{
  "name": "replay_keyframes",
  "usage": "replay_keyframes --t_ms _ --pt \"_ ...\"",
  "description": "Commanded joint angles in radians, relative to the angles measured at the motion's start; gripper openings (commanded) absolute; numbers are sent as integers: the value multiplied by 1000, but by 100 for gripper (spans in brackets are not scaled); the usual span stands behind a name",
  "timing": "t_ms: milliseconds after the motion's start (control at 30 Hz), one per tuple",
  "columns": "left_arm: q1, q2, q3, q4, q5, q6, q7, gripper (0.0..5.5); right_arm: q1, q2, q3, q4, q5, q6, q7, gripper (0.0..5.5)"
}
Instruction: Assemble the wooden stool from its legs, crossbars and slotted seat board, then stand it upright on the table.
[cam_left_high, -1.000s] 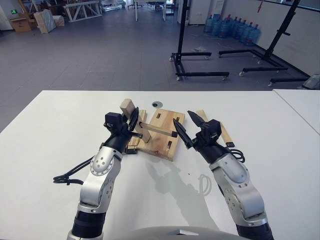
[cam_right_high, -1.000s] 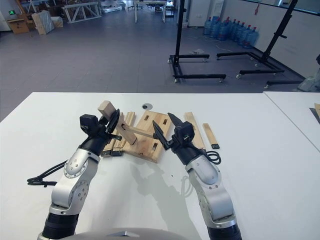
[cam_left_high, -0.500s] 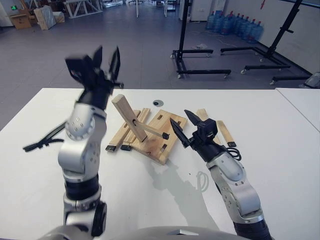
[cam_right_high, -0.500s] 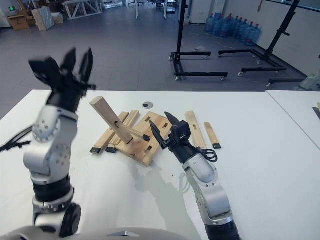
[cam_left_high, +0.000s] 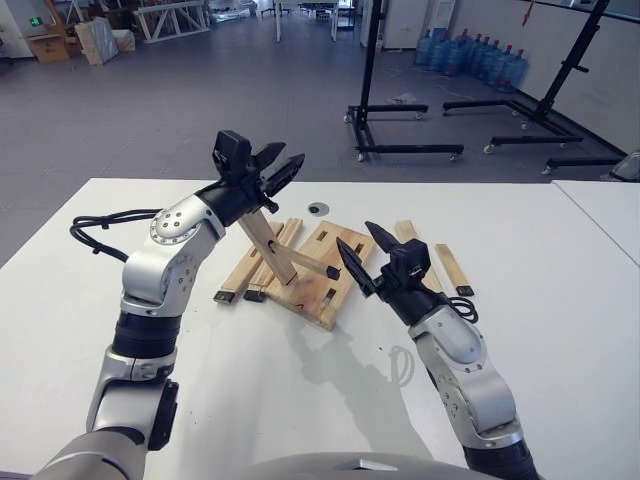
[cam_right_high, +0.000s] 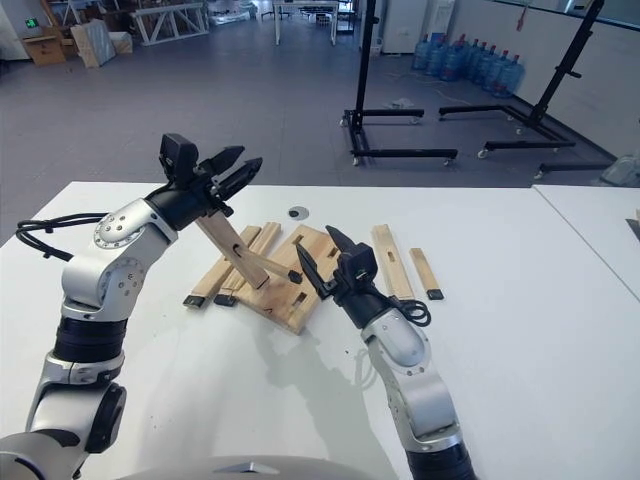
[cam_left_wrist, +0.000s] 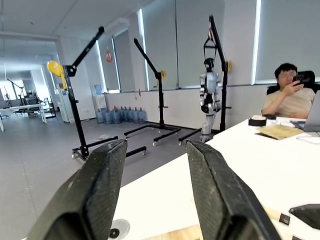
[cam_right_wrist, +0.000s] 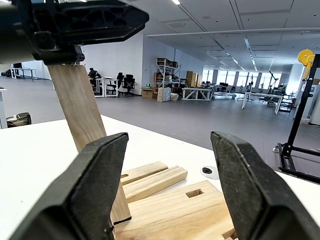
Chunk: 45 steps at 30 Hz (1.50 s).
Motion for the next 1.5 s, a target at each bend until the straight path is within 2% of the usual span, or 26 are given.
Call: replay_keyframes --t_ms 33,167,267,333,367,433,500,600,700,833,967,1100,1200,1333,1500 --pt "83 -174 47 66 -176 215 105 213 5 6 8 4 -13 3 -8 302" --pt "-78 -182 206 -35 -358 261 232 213 1 13 1 7 -12 2 -17 302" --pt "-240 -102 387 -31 -497 257 323 213 -7 26 -22 16 -7 -1 -32 302" --pt "-264 -36 433 26 -474 246 333 213 -19 40 -50 21 5 0 -50 302" --pt "-237 -7 413 71 -413 235 325 213 -29 48 -70 26 13 1 -64 302" --pt "-120 44 267 193 -201 189 315 213 -66 63 -122 45 27 3 -95 302" --pt "-1 29 151 203 -94 179 306 213 -103 60 -162 61 32 4 -110 302" --pt "78 -6 75 124 -41 184 288 213 -122 48 -186 72 35 9 -105 302" --pt "147 -19 15 -117 -157 227 154 213 -125 26 -193 91 14 -2 -94 302" --pt "156 28 72 -124 -160 232 105 213 -168 -14 -241 150 4 -23 -86 302" --pt "134 74 161 23 -29 161 191 213 -190 -39 -271 191 0 -45 -85 302" --pt "260 104 126 -99 -44 202 111 255 -179 -48 -296 191 0 -54 -91 302" --pt "307 146 154 -68 -30 222 78 289 -178 -67 -326 202 3 -59 -90 302" --pt "311 195 101 59 44 208 14 355 -174 -73 -335 210 -5 -65 -91 302" --pt "306 201 36 199 145 172 -21 355 -164 -69 -322 215 -15 -74 -90 302"
